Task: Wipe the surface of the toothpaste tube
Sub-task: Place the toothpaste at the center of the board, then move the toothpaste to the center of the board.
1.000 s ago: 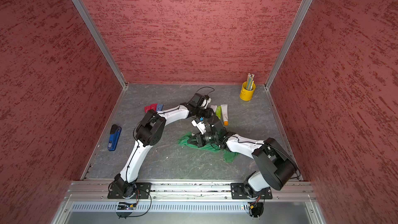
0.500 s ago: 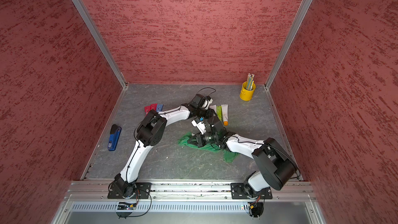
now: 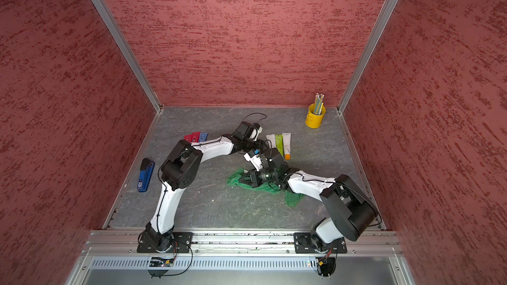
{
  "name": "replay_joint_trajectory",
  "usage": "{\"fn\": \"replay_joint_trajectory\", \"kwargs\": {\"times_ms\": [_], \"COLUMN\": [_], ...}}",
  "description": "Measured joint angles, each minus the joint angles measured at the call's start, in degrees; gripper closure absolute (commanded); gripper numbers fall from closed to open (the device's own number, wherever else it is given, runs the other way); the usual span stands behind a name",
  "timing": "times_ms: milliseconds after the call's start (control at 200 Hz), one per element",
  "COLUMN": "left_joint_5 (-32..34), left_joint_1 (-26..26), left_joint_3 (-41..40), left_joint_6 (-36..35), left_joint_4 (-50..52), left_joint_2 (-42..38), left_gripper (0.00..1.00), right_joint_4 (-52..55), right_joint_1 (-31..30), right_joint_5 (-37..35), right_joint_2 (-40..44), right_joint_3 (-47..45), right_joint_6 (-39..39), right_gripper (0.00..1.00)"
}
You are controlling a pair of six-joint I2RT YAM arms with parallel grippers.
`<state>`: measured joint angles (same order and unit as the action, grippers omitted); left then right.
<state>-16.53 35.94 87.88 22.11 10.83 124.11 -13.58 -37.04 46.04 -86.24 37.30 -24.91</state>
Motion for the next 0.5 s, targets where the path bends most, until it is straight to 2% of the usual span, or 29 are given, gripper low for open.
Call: {"fn": "replay_joint_trajectory", "kwargs": {"times_ms": [110,286,501], "left_joint_5": [6.40,17.73,26.21], "left_joint_1": [-2.49,-4.94,-10.25], "left_joint_3": [-5.49,-9.62,-15.91], "left_joint_6": [-1.05,-2.93,-4.66], "left_joint_4": [2.84,9.16,17.94], "left_joint_2": [-9.44,-21.64,-27.50], "left_gripper": [0.44,0.47,0.53], "right_joint_4": [-0.42,-1.18,-2.93], "right_joint_1": [0.00,0.00,0.94], "right_joint_5": [0.07,-0.02,0.04], "right_joint_2": [-0.74,-1.09,-1.09], "right_joint_3": [-0.11,-0.52,-1.88], "right_joint_6": [-0.04,-0.07,-0.81], "right_gripper": [1.00,1.00,1.00]}}
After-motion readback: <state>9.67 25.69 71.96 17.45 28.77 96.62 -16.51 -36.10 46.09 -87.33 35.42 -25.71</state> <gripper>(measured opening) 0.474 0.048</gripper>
